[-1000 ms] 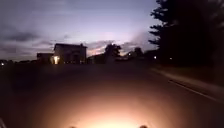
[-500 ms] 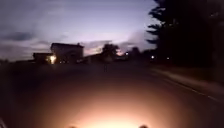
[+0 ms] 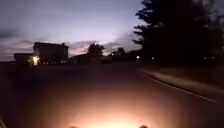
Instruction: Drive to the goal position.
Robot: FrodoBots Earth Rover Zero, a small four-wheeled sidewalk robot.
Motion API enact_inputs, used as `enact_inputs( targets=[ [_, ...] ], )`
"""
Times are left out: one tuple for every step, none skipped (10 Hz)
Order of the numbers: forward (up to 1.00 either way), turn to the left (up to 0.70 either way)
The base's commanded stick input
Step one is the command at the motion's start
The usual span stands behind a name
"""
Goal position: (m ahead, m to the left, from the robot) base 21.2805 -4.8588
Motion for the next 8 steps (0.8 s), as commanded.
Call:
enact_inputs(
  targets=[
    [0.70,0.00],
    [0.70,0.00],
    [0.70,0.00],
    [0.70,0.00],
    [0.70,0.00],
    [0.70,0.00],
    [0.70,0.00],
    [0.70,0.00]
  ],
)
